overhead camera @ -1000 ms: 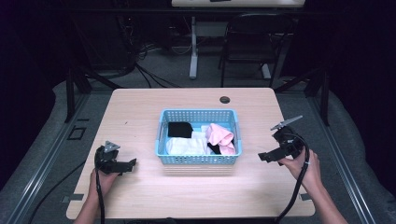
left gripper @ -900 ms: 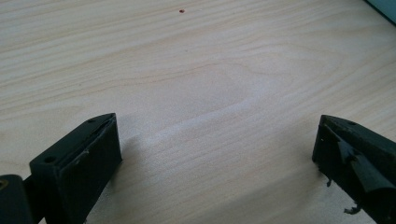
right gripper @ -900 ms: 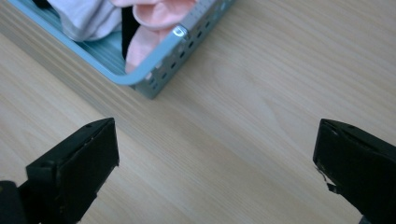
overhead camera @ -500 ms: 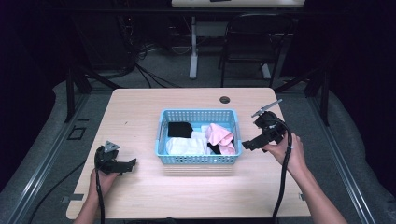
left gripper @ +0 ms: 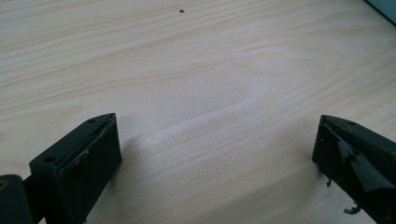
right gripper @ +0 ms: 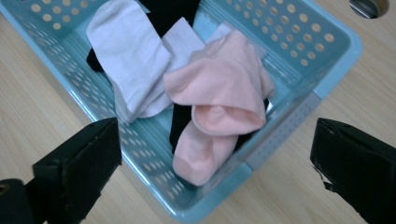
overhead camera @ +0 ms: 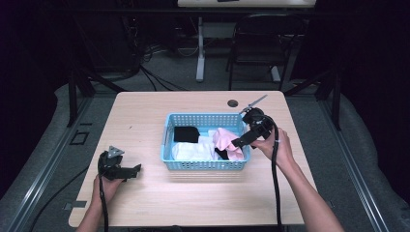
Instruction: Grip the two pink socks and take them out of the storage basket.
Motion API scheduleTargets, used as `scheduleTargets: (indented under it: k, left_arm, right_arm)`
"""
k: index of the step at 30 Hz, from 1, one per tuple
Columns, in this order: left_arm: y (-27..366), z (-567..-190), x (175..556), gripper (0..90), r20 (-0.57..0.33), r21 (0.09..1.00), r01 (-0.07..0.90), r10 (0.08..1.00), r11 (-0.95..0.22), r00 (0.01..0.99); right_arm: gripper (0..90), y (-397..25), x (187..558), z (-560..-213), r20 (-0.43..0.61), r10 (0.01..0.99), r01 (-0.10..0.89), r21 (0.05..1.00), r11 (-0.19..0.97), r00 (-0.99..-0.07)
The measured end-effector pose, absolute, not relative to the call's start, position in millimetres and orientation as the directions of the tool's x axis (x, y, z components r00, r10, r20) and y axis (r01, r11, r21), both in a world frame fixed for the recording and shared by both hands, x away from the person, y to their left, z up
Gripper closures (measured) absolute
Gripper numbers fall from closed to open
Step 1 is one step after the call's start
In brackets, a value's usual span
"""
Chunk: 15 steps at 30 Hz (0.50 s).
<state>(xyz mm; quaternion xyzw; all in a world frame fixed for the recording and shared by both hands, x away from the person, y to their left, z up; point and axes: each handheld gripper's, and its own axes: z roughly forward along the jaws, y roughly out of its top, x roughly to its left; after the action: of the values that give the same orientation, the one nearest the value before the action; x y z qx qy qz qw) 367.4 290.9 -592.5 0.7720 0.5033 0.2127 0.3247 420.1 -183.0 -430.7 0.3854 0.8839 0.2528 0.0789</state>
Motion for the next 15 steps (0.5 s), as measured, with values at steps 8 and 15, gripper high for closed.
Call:
scheduleTargets:
  k: [8, 15]
  left_arm:
    - [291, -592, 367, 1.0, 0.000, 0.716, 0.639, 0.915, -0.282, 0.404]
    - [291, -592, 367, 1.1, -0.002, 0.716, 0.639, 0.915, -0.281, 0.404]
  right_arm:
    - [5.3, -163, 442, -449, 0.068, 0.714, 0.655, 0.465, 0.595, -0.697]
    - [7.2, -152, 455, -462, 0.072, 0.714, 0.664, 0.442, 0.604, -0.697]
